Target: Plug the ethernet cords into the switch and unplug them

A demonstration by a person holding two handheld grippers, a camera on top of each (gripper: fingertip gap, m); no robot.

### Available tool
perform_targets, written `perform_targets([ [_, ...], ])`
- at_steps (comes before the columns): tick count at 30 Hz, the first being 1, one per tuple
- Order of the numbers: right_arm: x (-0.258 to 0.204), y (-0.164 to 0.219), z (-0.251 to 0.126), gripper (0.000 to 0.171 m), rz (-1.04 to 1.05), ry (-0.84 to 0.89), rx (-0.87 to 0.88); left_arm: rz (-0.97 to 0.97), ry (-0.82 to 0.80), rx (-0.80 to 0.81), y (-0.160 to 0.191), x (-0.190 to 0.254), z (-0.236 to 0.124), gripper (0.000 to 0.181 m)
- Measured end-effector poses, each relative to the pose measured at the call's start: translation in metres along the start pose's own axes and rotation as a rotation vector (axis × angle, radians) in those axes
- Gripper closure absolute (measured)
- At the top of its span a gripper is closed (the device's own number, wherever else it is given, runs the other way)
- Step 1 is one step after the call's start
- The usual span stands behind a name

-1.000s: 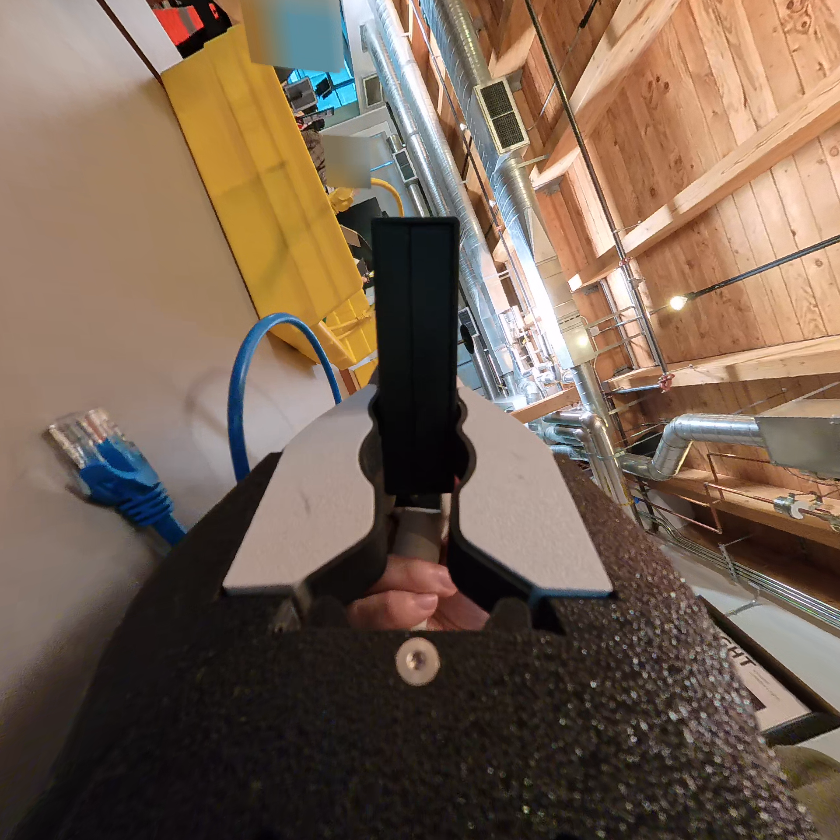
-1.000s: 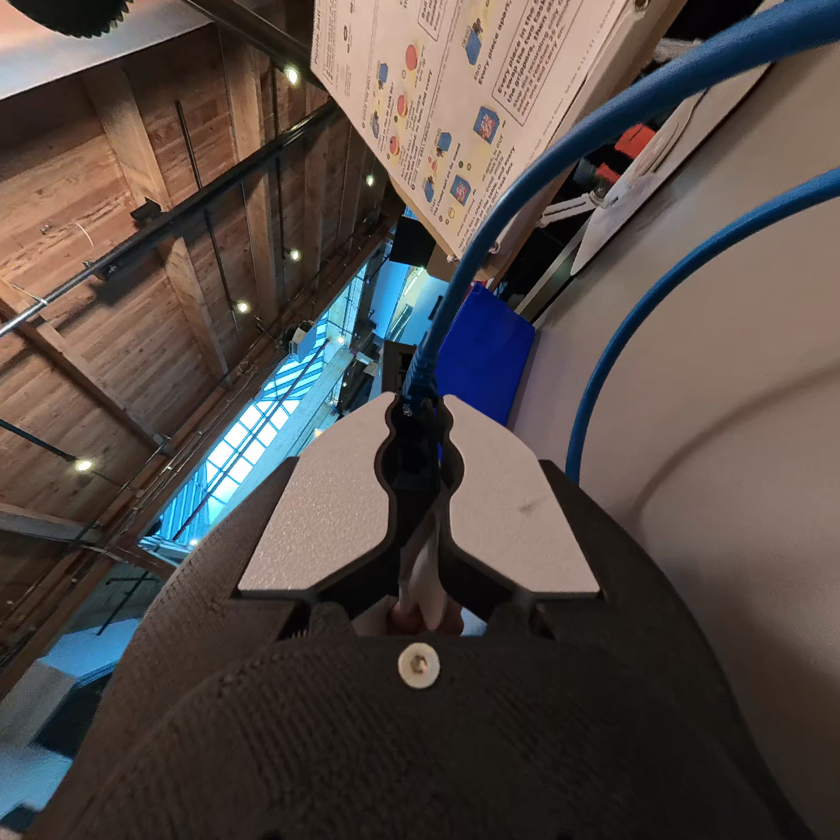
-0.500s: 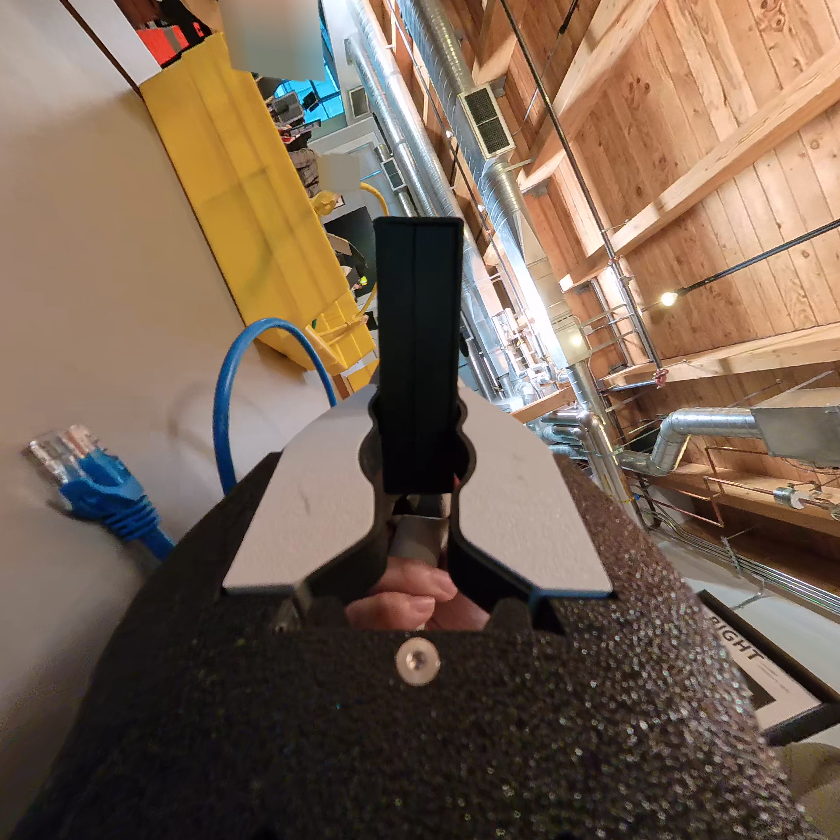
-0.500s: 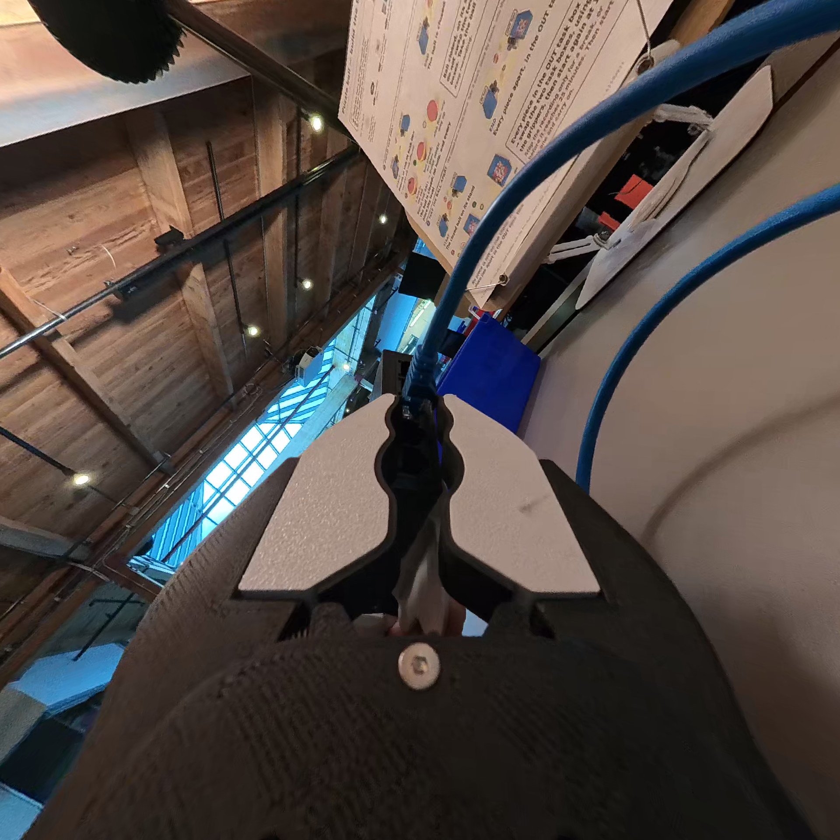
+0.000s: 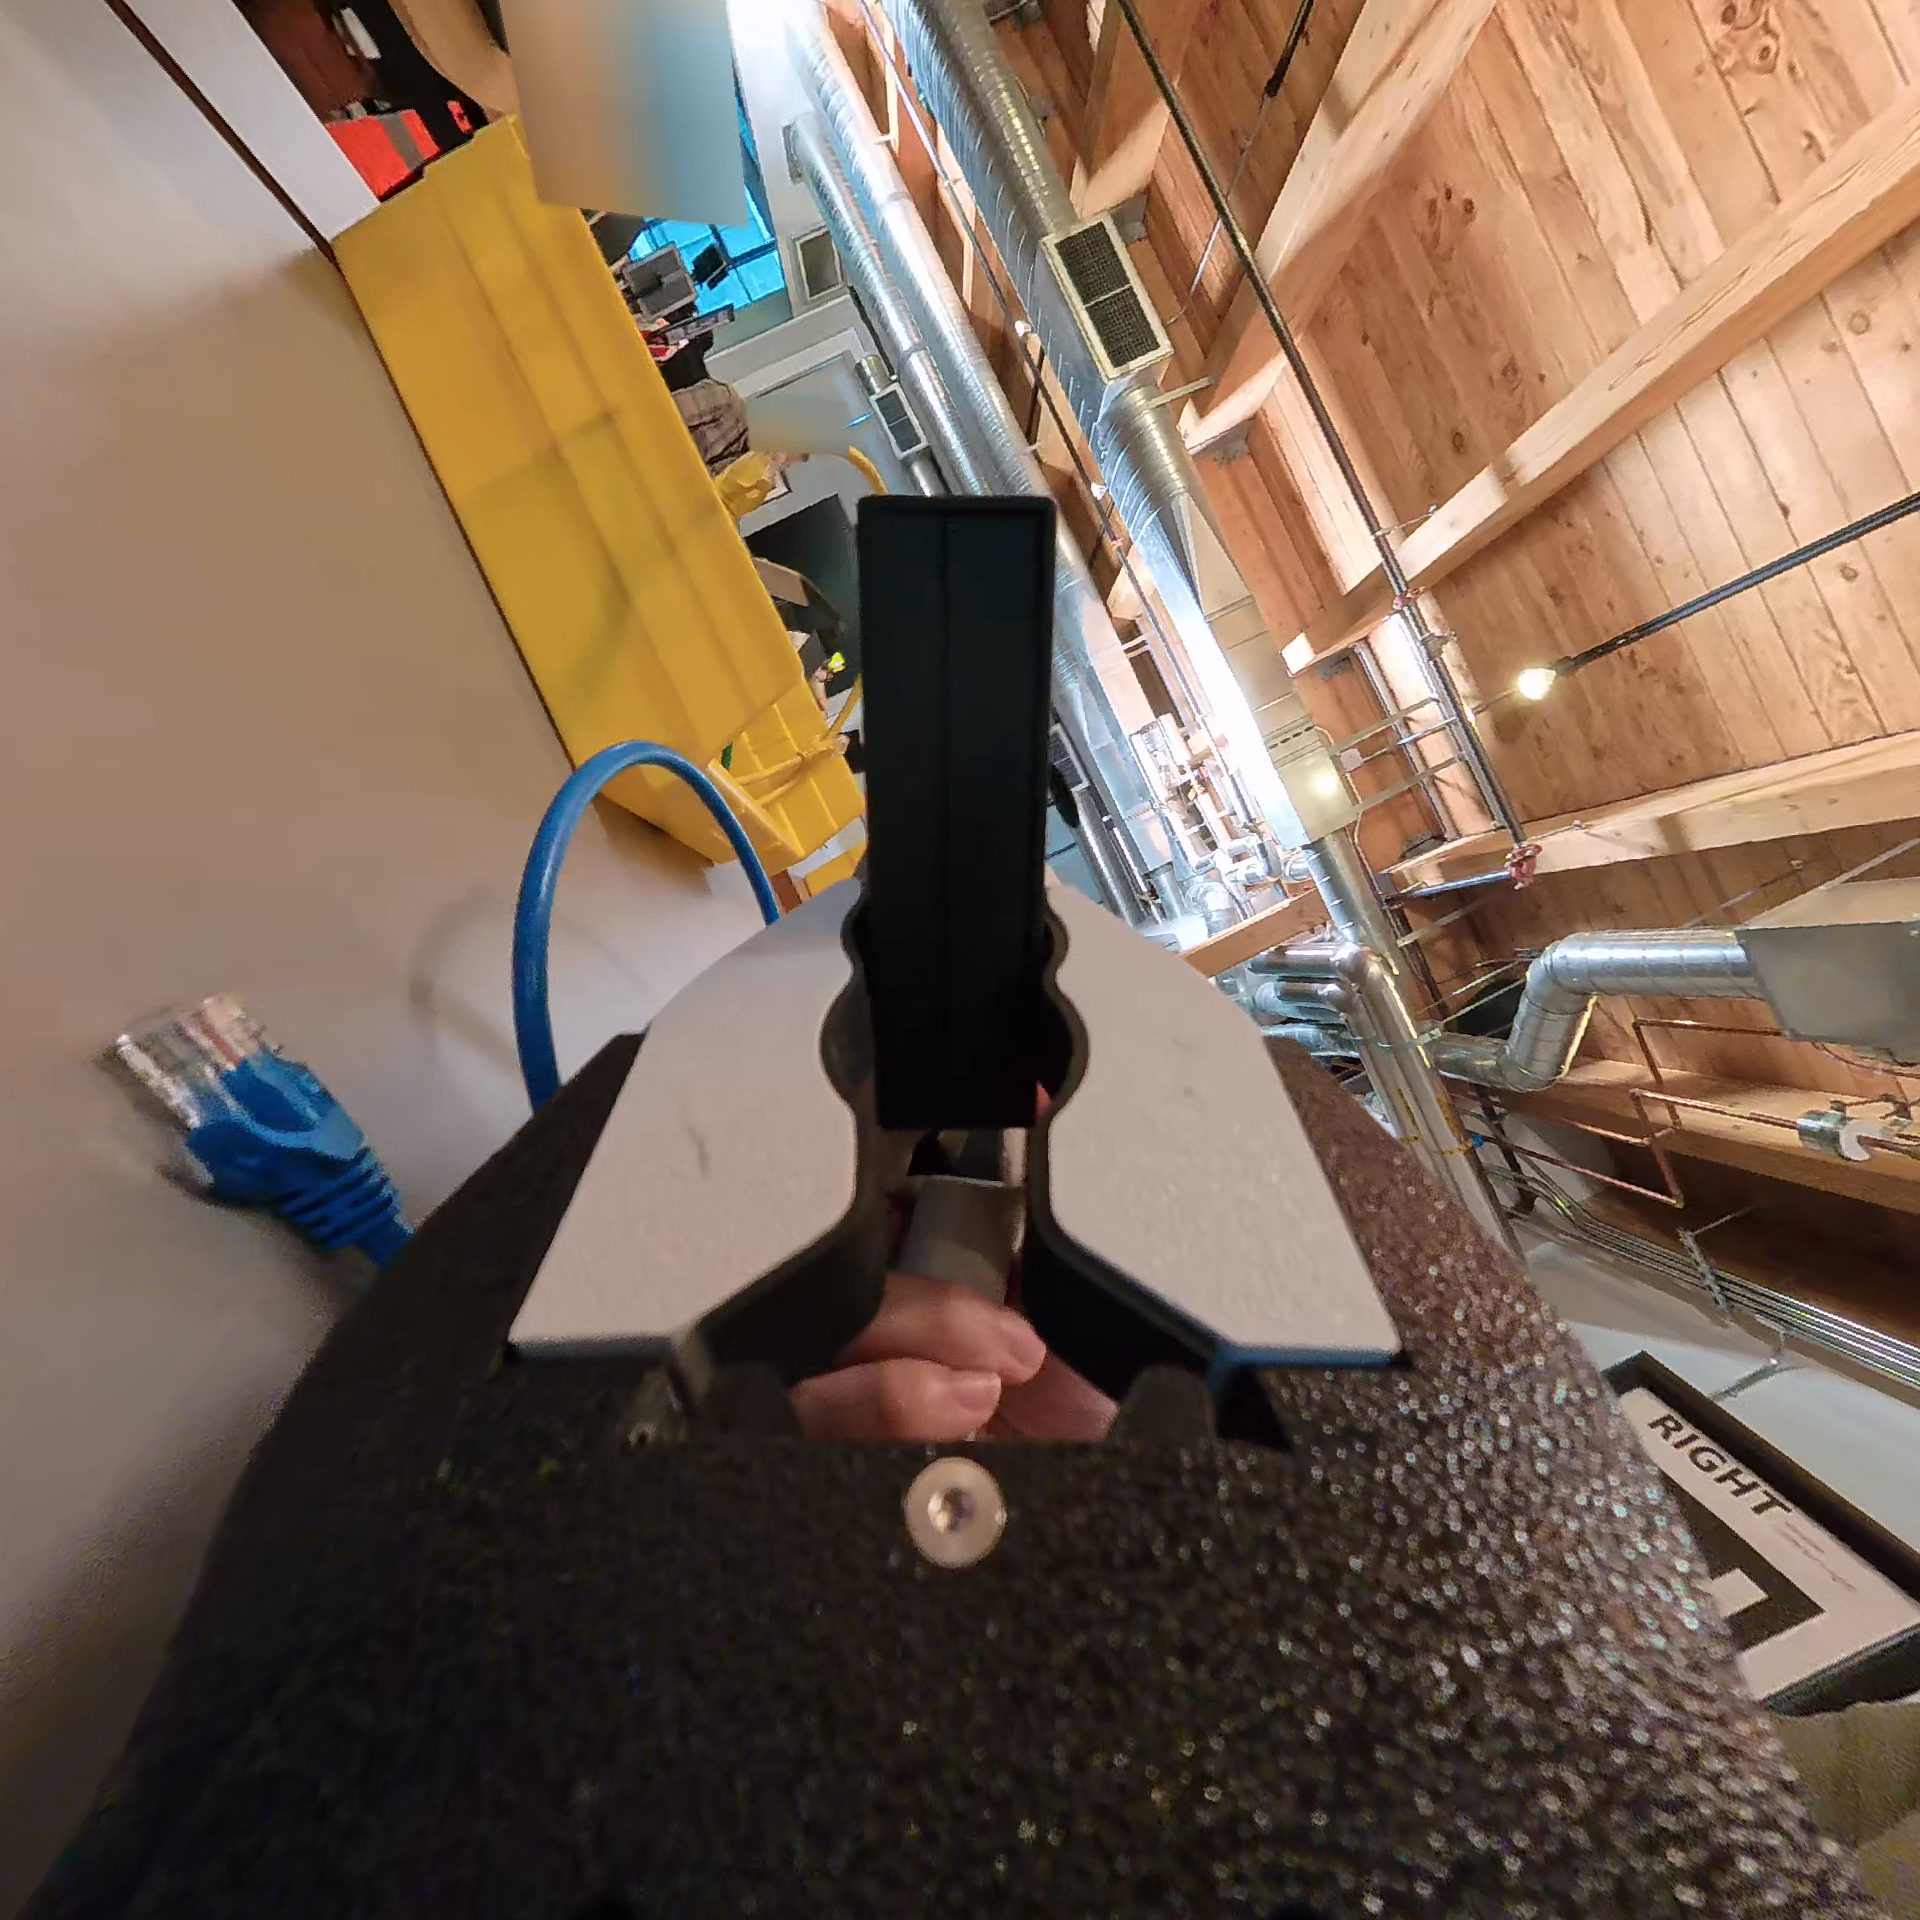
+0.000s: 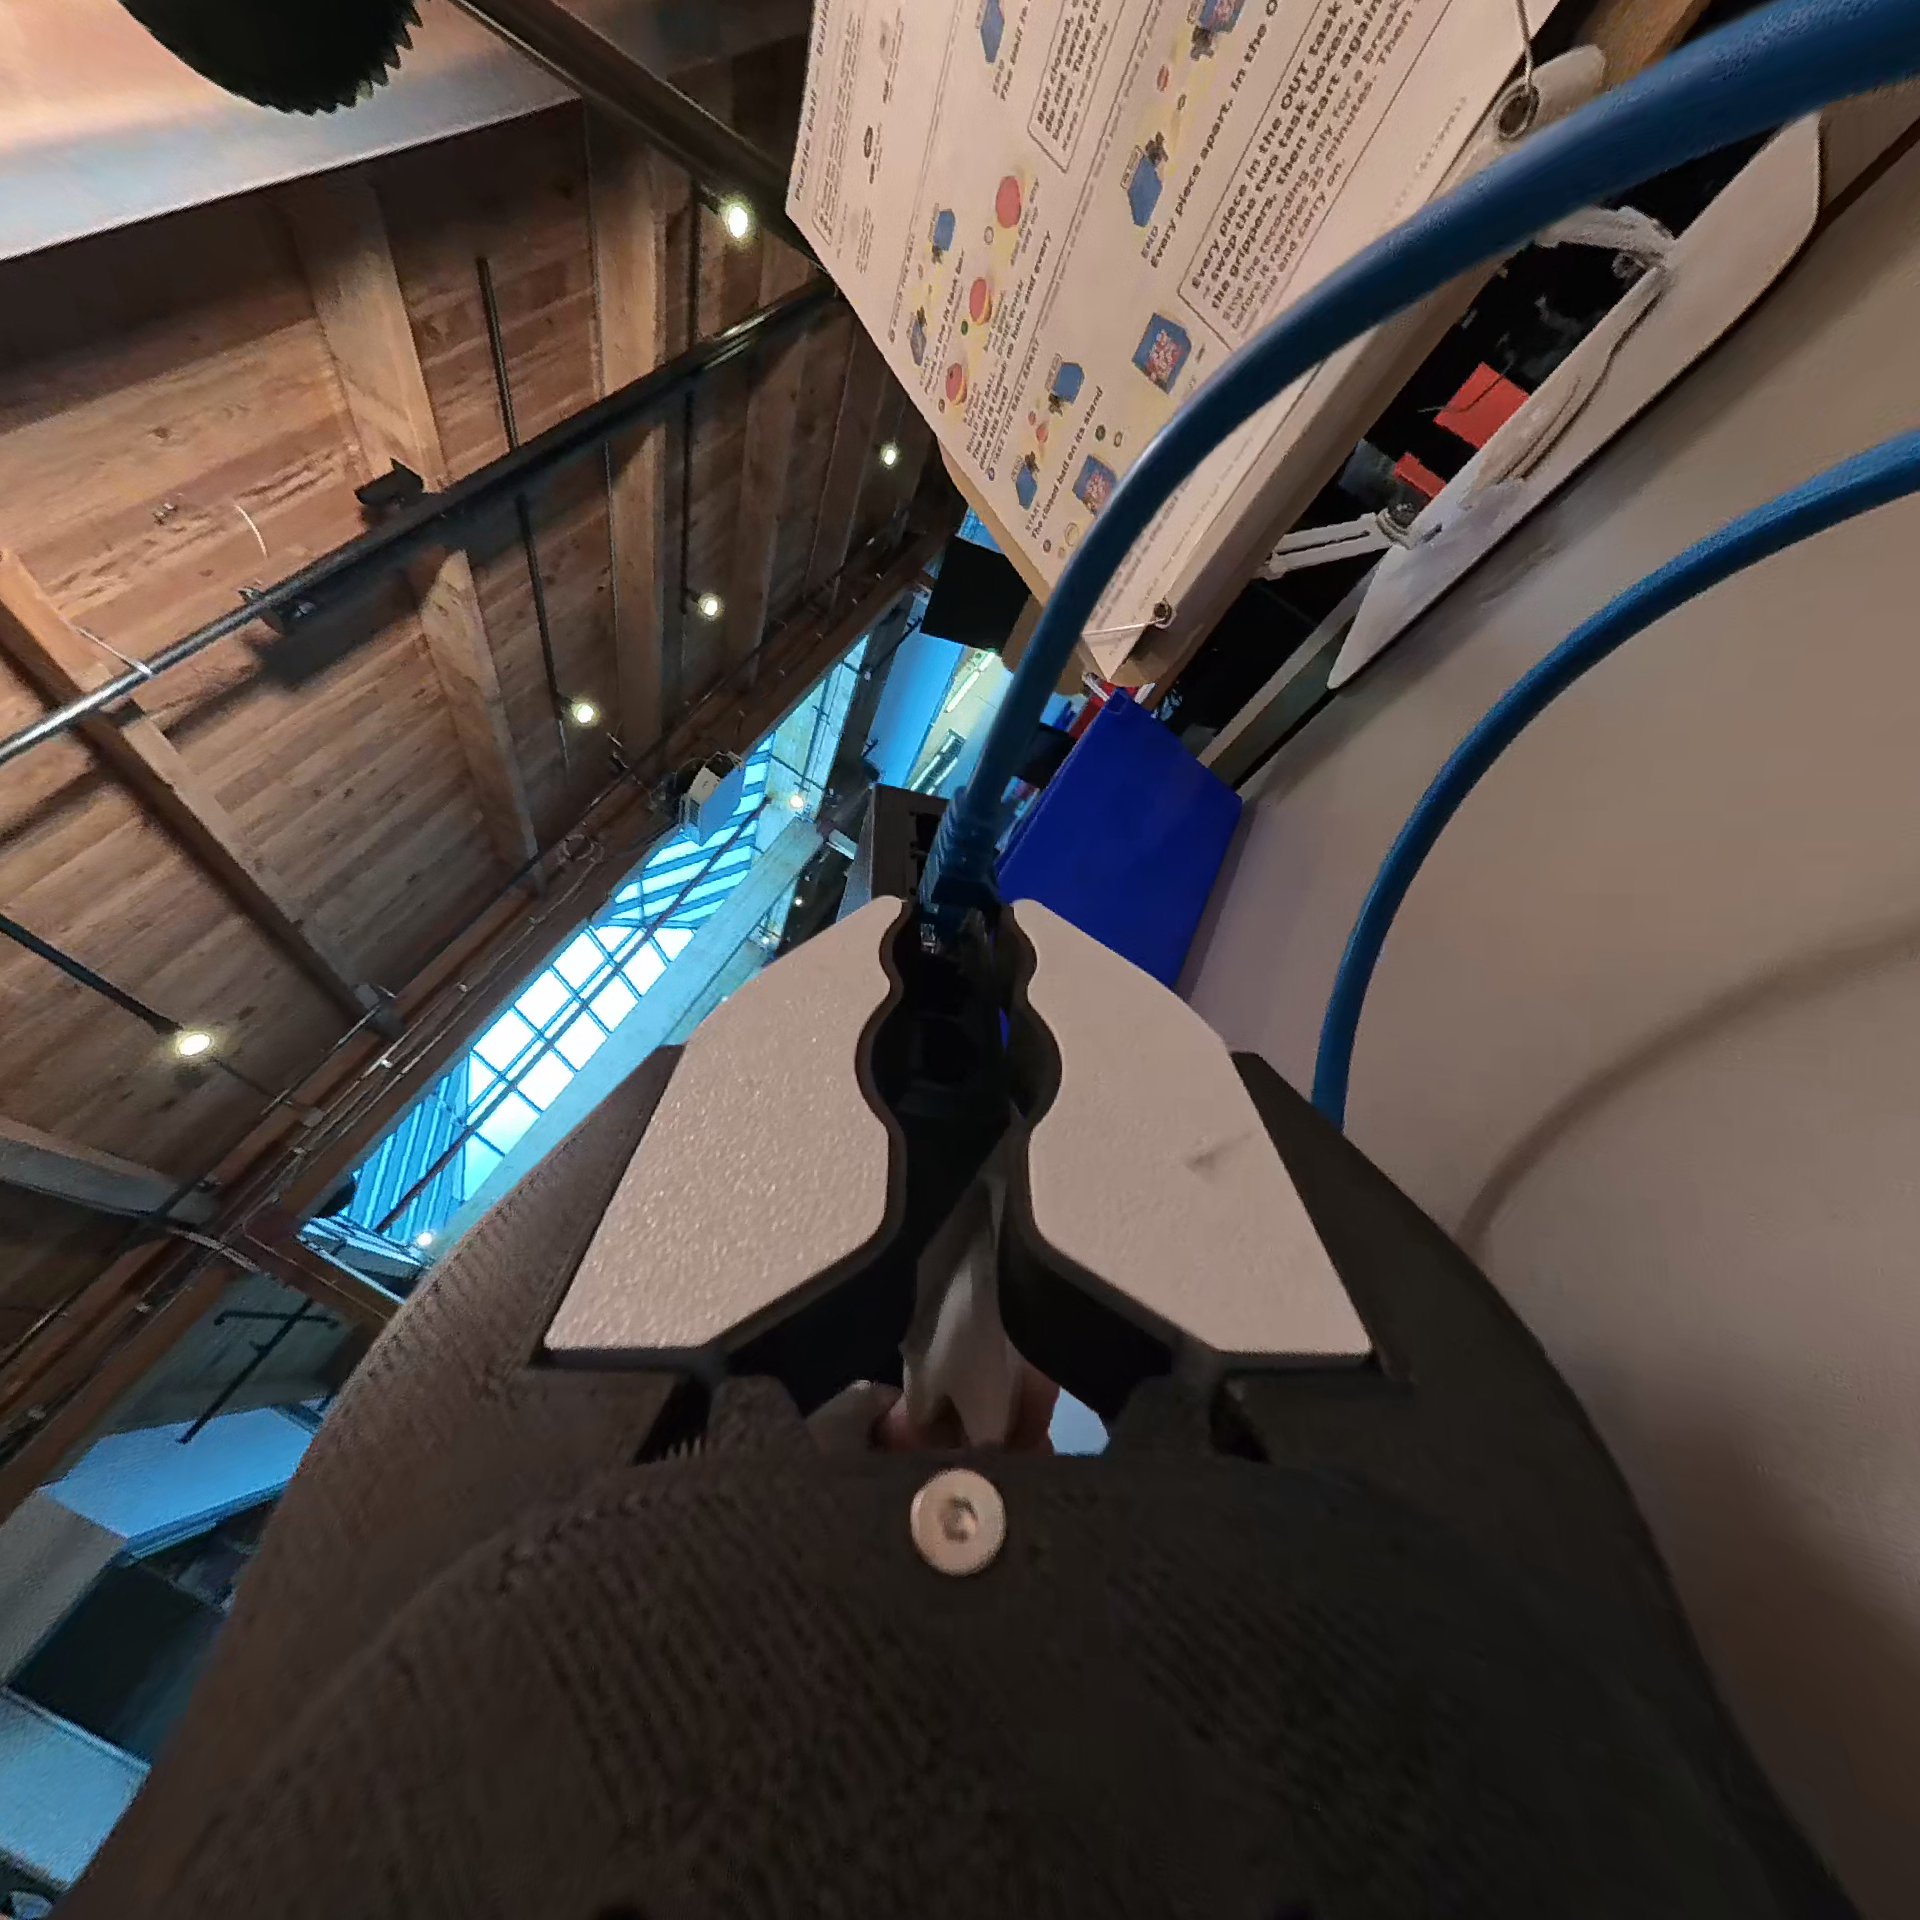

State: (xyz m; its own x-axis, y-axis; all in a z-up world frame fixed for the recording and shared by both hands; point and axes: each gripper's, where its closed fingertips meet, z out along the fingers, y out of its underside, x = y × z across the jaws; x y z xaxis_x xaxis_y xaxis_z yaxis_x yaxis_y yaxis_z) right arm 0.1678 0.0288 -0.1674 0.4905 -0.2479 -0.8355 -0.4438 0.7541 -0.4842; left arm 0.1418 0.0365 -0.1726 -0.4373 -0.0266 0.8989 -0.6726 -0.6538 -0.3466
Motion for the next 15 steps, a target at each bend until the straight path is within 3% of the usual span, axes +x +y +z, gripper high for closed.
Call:
perform_targets([
  [10,-0.02,-0.005,0.003,0.158,0.036,-0.147,0.003,-0.064,0.168,0.025,-0.003,0.016,0.001,0.154],
  [15,-0.015,-0.005,0.004,0.159,0.035,-0.152,-0.002,-0.057,0.15,0.012,0.002,0.01,0.002,0.153],
])
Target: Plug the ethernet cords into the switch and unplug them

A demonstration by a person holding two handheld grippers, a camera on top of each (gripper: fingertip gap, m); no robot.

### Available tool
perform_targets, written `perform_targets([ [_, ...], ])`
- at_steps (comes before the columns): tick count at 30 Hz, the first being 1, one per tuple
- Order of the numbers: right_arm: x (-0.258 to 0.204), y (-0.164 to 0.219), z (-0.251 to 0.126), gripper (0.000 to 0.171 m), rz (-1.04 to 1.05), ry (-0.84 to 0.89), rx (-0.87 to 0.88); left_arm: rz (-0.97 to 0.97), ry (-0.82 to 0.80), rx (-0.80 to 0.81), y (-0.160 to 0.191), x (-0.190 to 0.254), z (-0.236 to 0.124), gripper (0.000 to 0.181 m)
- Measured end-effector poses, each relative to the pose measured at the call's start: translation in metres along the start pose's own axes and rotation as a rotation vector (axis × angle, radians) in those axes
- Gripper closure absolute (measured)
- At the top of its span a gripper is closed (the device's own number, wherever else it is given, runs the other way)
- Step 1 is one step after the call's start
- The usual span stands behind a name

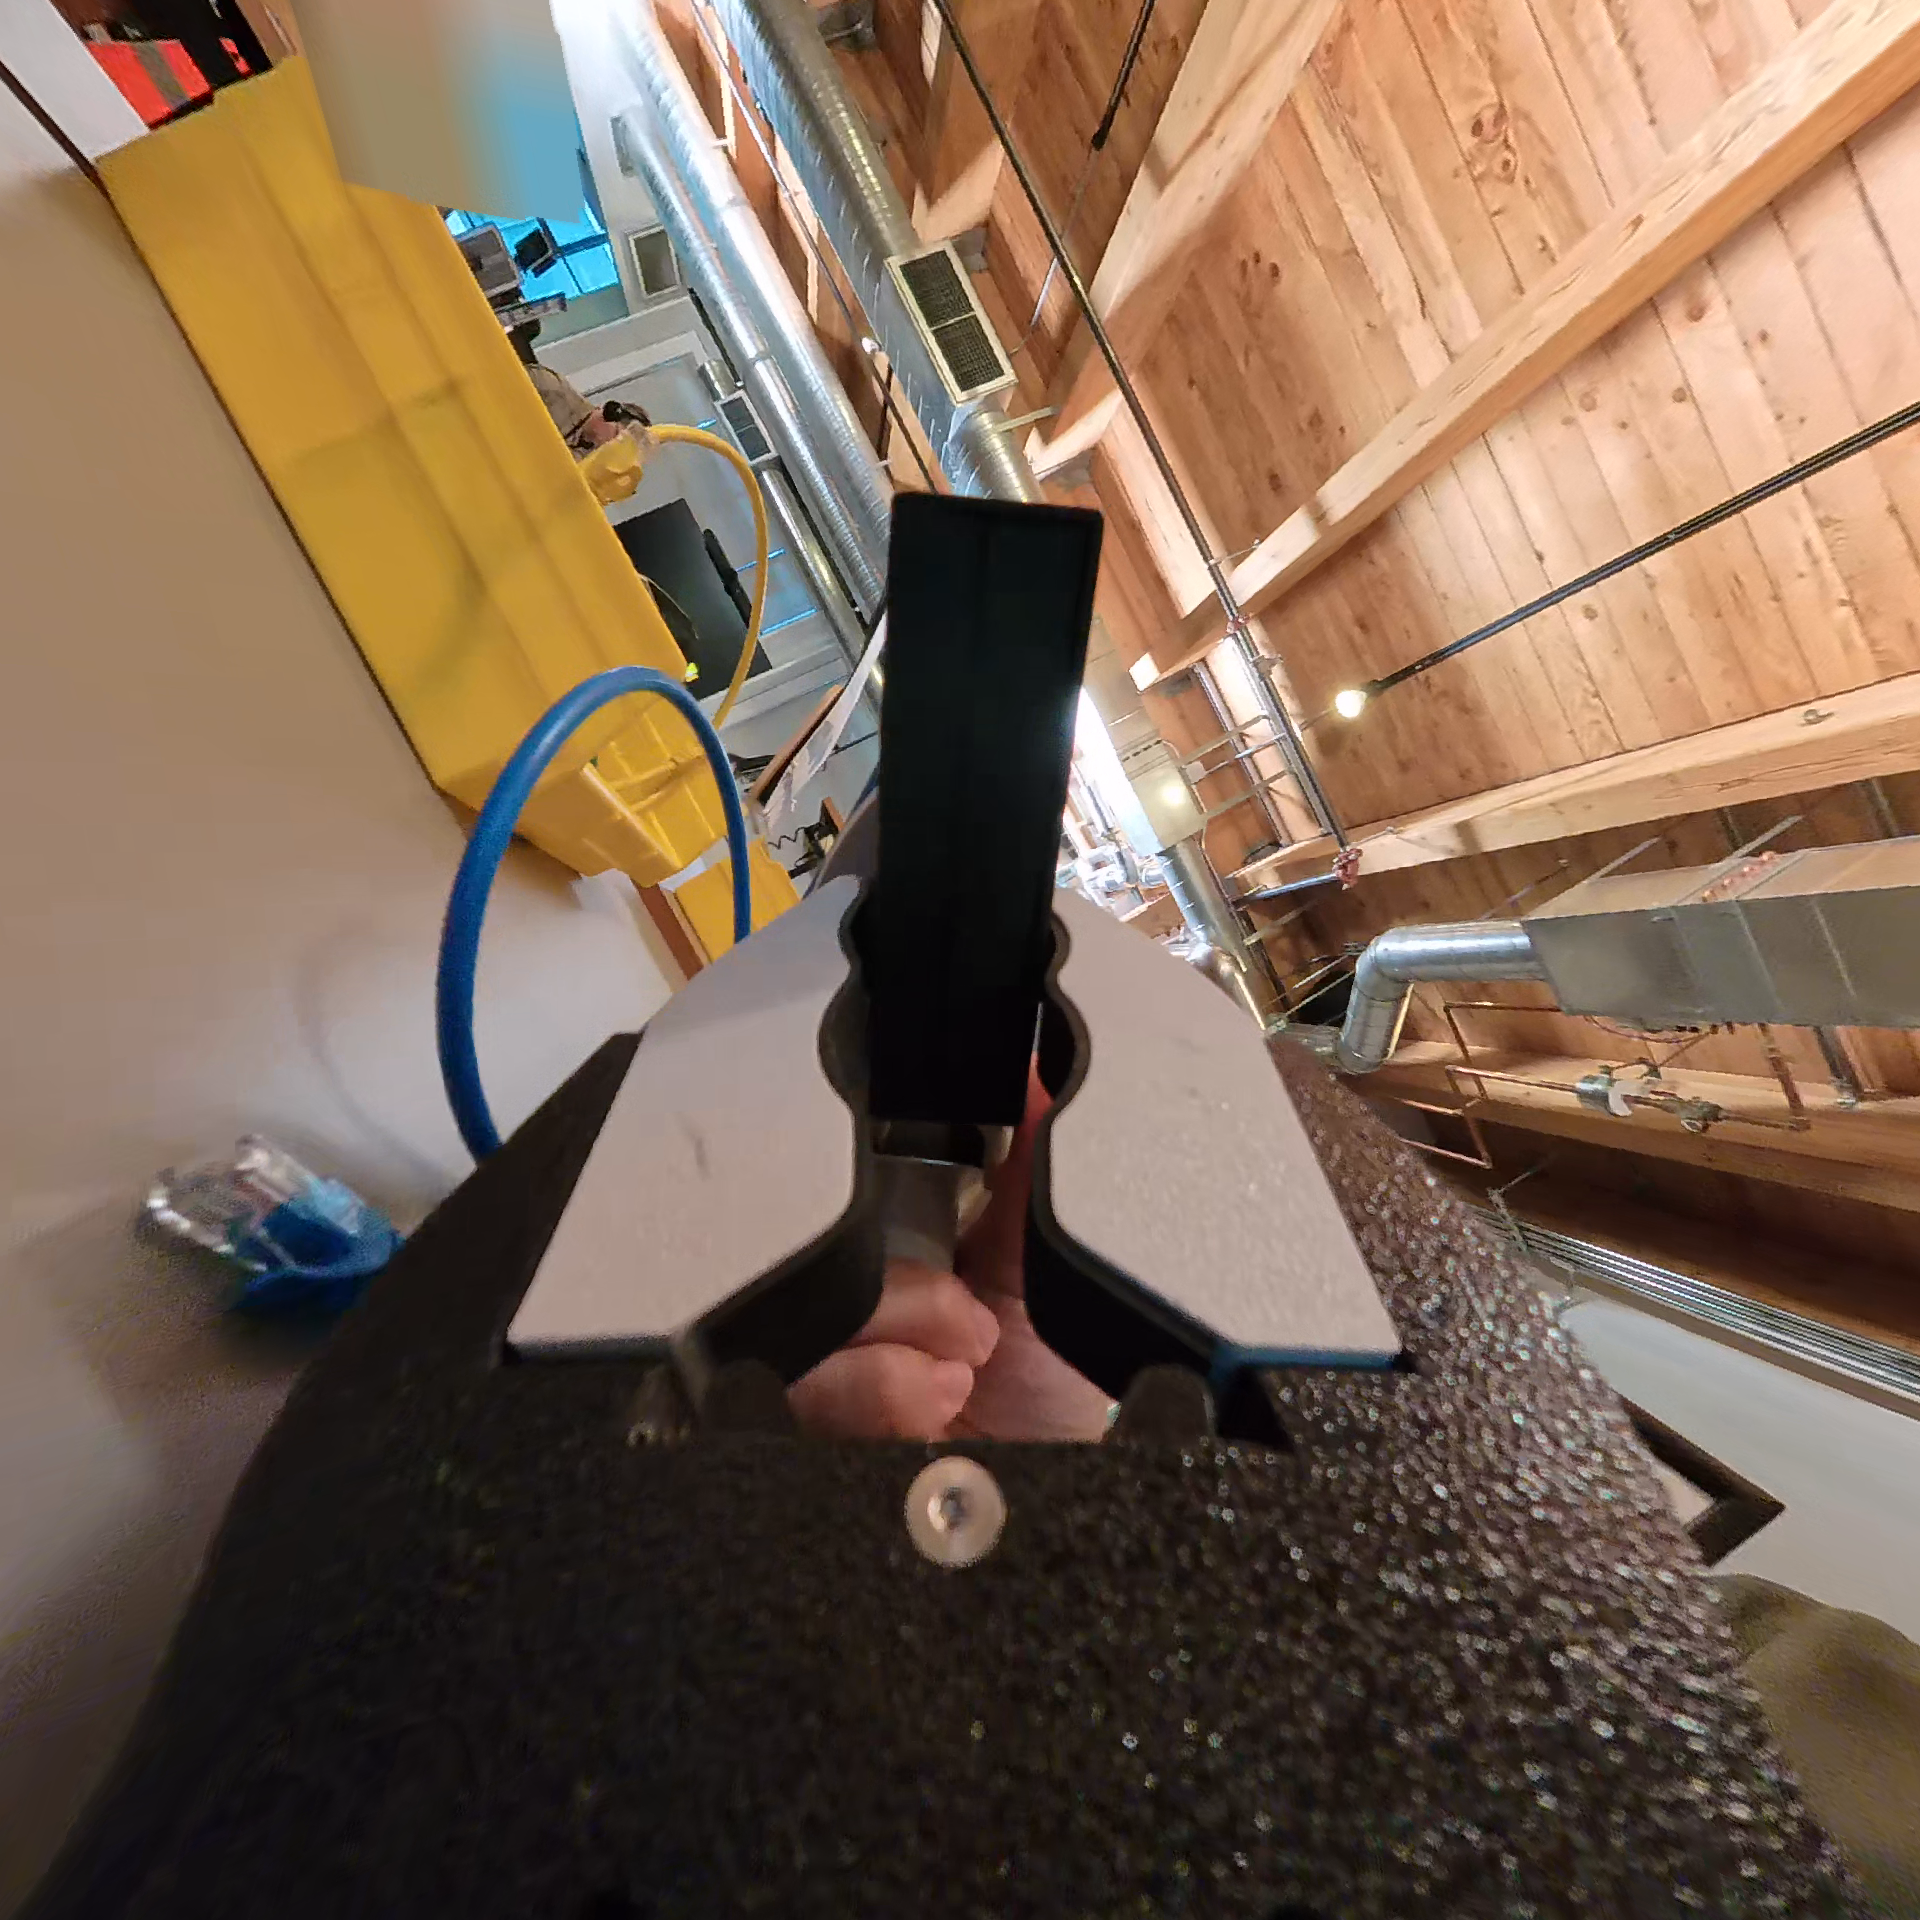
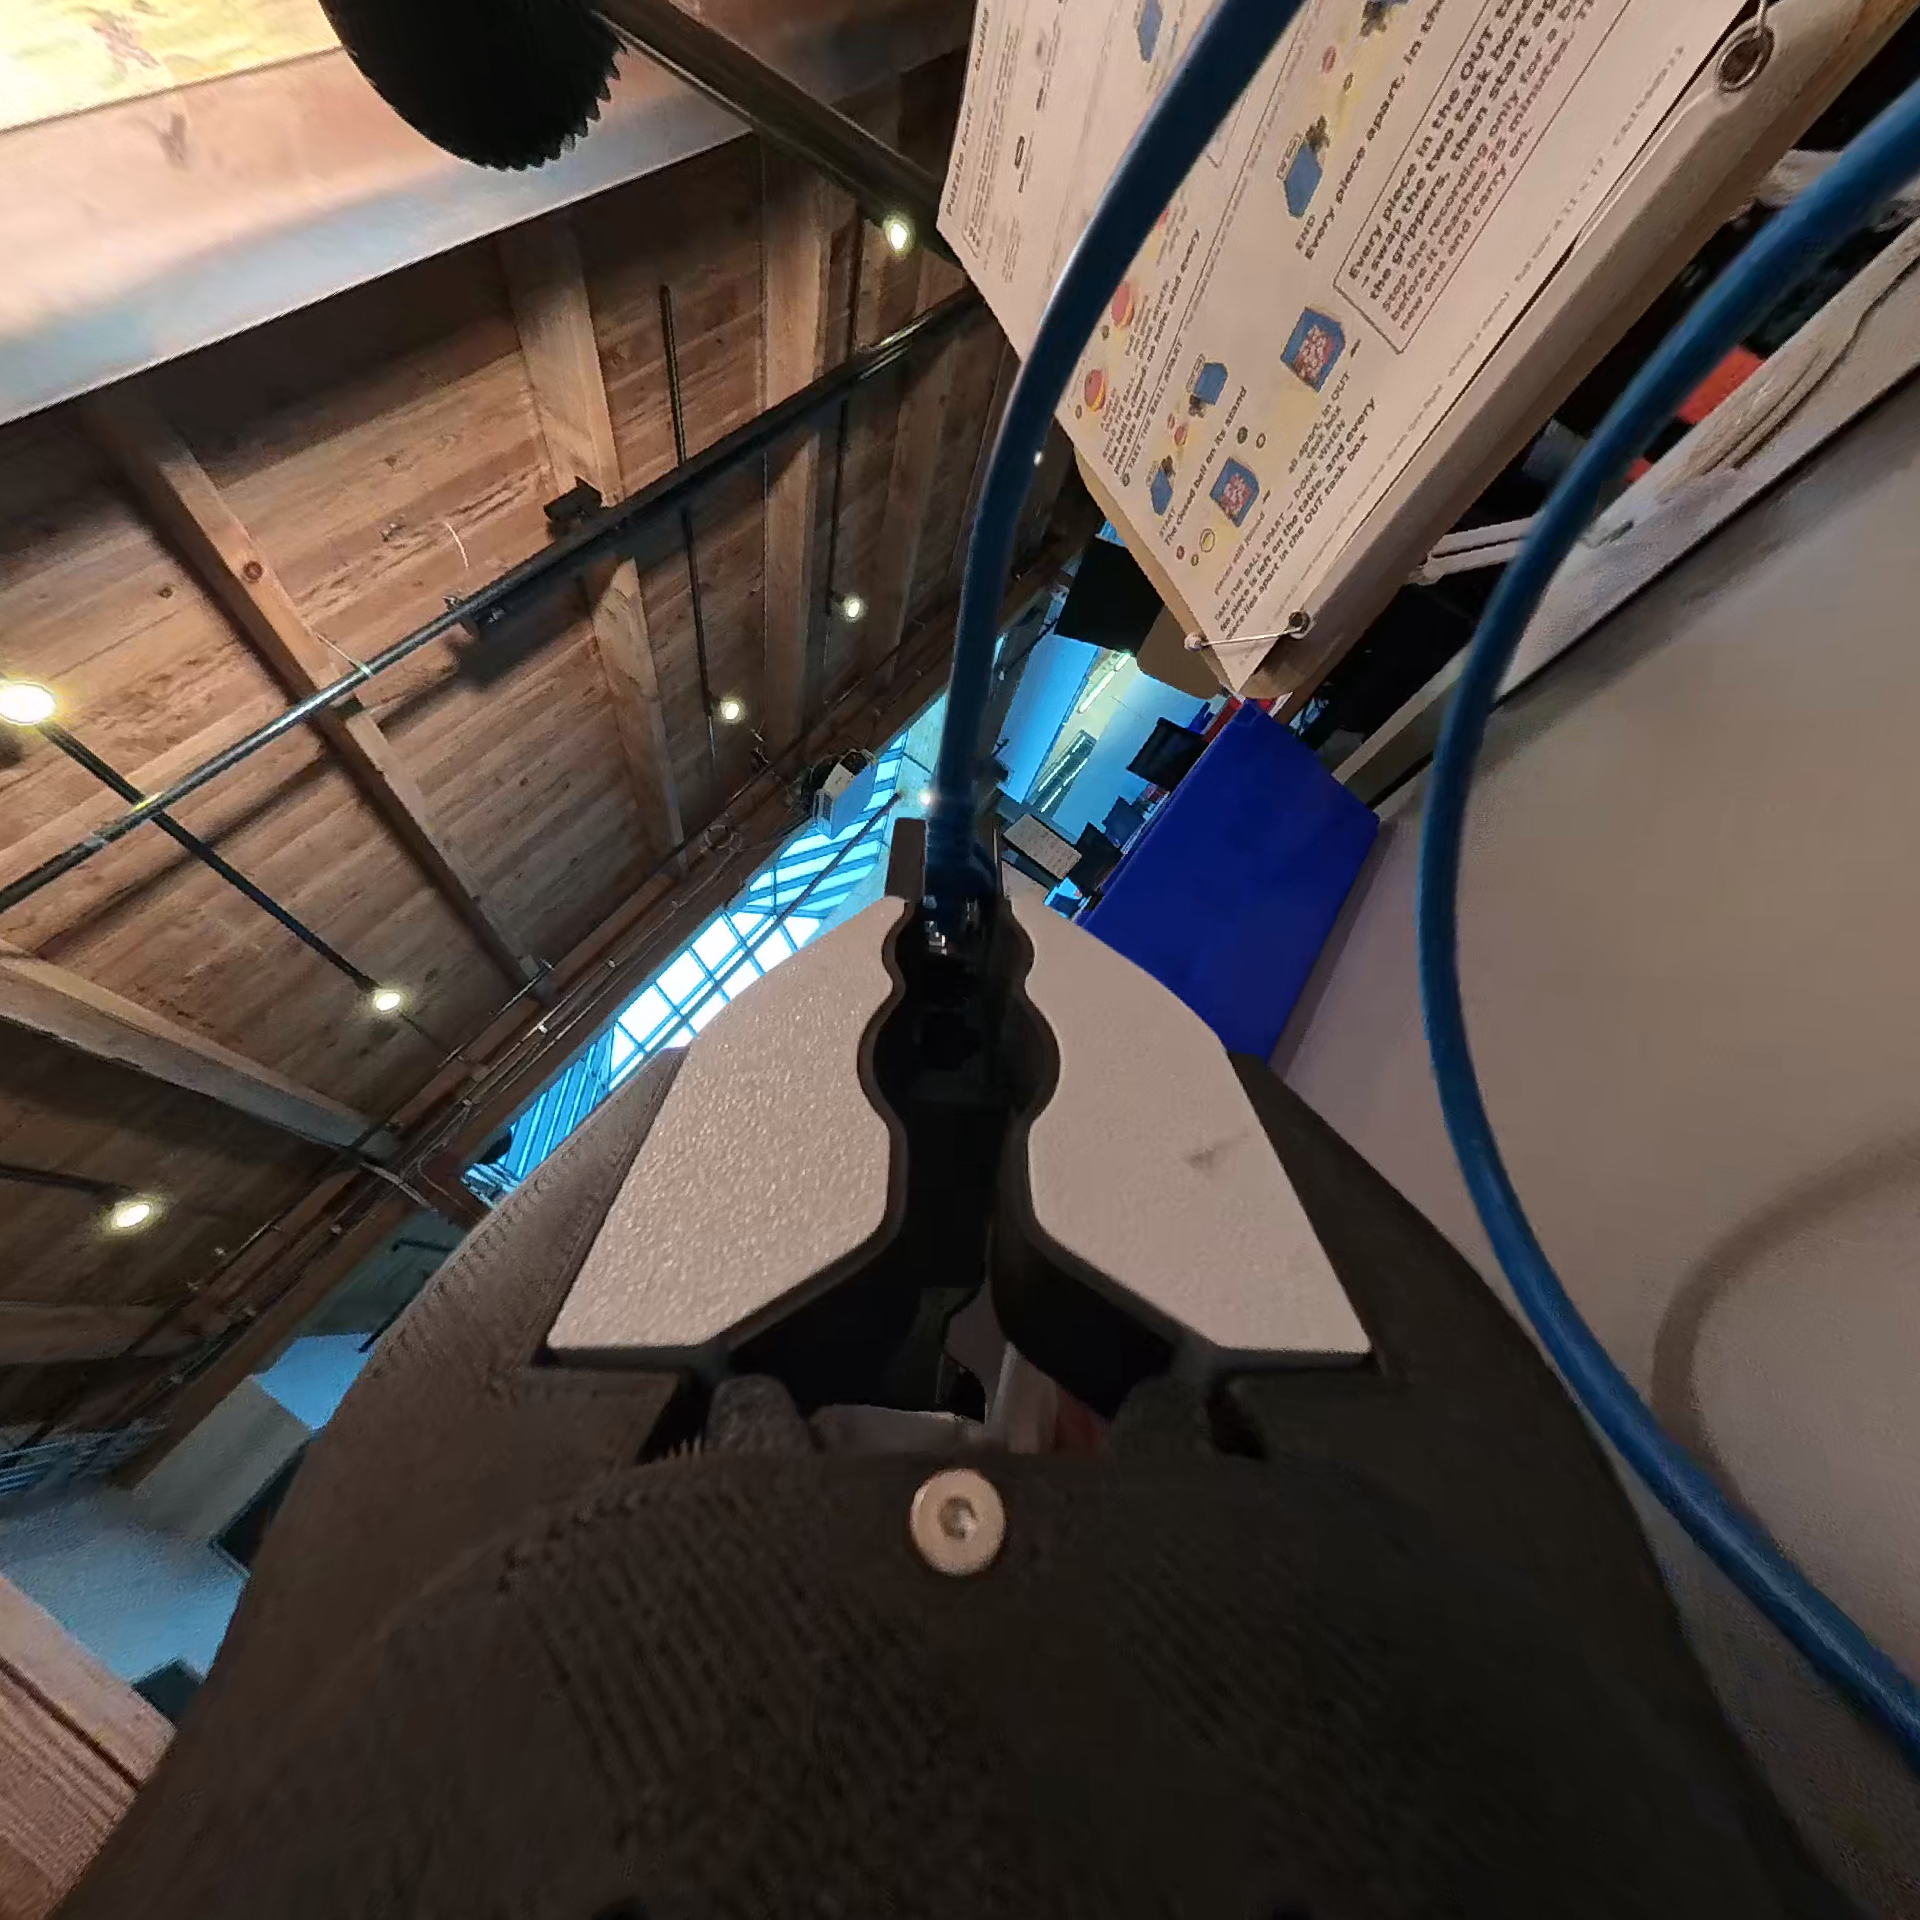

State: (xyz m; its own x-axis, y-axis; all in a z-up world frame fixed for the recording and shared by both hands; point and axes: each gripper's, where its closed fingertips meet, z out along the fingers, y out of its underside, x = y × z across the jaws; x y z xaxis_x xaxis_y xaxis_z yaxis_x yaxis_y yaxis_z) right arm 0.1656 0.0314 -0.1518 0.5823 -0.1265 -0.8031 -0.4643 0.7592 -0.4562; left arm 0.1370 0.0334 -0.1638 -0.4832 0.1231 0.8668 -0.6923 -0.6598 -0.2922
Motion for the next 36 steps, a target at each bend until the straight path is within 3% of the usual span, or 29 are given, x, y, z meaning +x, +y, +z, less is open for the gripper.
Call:
perform_targets([
  [17,0.018,0.013,0.002,0.158,0.263,0.031,-0.054,0.015,-0.081,-0.08,0.0,-0.016,-0.007,0.153],
  [30,0.025,0.014,-0.001,0.159,0.225,0.064,-0.009,0.012,-0.165,-0.172,0.001,-0.02,-0.009,0.154],
  [36,0.012,0.014,0.001,0.163,0.183,0.044,0.008,0.099,-0.171,-0.12,-0.014,-0.013,-0.011,0.154],
])
